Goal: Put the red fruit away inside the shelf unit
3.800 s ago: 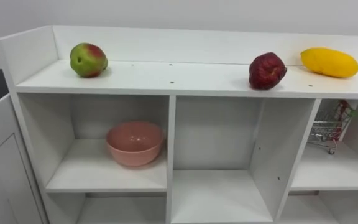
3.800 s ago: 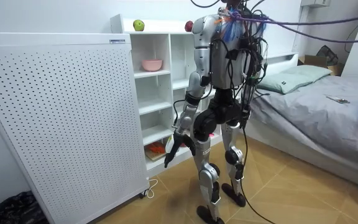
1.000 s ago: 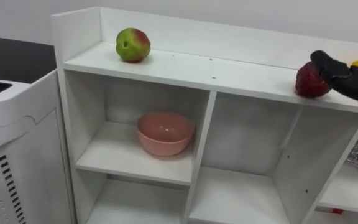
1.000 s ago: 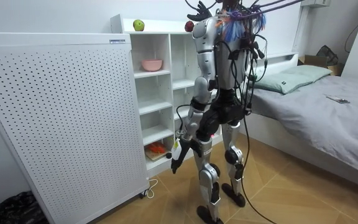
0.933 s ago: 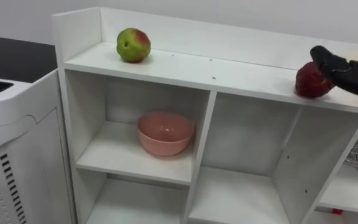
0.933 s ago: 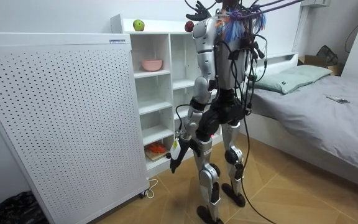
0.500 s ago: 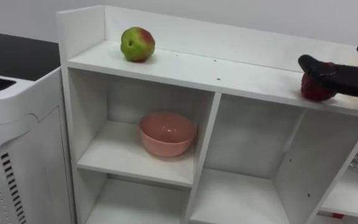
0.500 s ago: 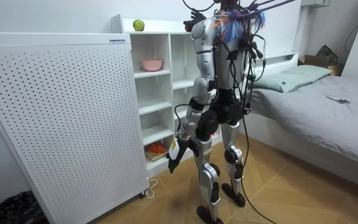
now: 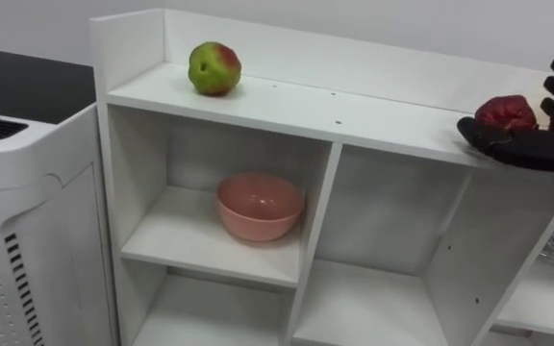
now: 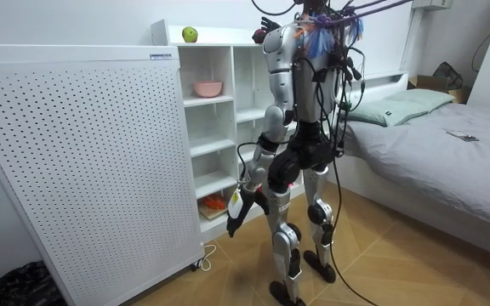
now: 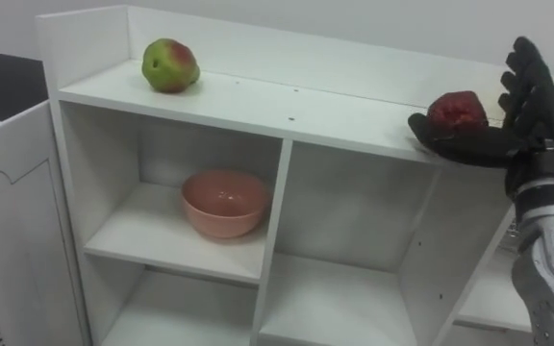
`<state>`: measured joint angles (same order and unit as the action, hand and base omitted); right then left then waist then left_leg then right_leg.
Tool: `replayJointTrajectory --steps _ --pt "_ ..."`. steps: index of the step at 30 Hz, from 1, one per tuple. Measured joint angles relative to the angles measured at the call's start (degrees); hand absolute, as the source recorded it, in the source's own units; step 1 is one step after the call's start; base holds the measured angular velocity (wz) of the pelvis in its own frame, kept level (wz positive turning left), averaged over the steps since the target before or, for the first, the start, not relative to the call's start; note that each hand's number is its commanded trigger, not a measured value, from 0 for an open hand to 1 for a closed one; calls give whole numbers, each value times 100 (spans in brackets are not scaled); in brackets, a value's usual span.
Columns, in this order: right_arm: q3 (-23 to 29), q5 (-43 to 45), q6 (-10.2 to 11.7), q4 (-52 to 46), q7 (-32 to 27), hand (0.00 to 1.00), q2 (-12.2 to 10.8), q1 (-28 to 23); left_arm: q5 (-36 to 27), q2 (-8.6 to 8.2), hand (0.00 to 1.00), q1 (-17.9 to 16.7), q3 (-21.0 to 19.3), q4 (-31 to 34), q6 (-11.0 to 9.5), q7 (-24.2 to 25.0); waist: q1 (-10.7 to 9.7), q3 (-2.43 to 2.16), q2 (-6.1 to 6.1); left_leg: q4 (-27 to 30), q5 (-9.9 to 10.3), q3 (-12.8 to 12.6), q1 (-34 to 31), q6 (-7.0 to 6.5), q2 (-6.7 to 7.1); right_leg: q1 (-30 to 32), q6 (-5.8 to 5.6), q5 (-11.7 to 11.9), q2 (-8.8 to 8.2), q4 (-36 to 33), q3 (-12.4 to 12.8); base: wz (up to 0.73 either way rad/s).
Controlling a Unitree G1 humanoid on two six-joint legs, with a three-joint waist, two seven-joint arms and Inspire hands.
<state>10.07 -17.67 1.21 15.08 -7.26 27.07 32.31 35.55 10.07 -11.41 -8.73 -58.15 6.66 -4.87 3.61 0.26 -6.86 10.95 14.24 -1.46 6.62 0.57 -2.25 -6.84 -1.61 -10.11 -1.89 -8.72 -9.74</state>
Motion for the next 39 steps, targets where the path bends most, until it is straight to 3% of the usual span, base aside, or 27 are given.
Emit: replayJointTrajectory --steps 6,14,30,35,39 --pt "-213 383 101 19 75 100 16 -50 -126 16 0 21 102 -2 9 -2 2 3 32 2 0 -29 60 0 -3 -30 1 1 1 0 30 -2" --pt "-253 428 295 47 105 100 19 -220 -224 17 0 56 132 -40 -8 1 23 -30 -5 -7 0 -48 126 0 -2 -89 3 2 1 -1 32 0" --pt "-438 172 247 -308 576 100 0 -378 -217 9 0 59 333 -41 156 8 157 -56 27 -26 1 -151 194 2 -18 -134 33 24 23 -17 108 -2" --pt "-661 -615 9 -879 922 100 -20 -584 -225 31 0 56 341 -56 163 8 128 -58 78 -28 1 -169 171 3 -22 -100 32 24 26 -19 130 0" --pt "-833 -647 -247 -1483 1195 100 -20 -745 -221 27 0 59 342 -143 181 7 142 -74 121 -37 1 -252 148 2 -31 2 32 24 30 -93 197 -11"
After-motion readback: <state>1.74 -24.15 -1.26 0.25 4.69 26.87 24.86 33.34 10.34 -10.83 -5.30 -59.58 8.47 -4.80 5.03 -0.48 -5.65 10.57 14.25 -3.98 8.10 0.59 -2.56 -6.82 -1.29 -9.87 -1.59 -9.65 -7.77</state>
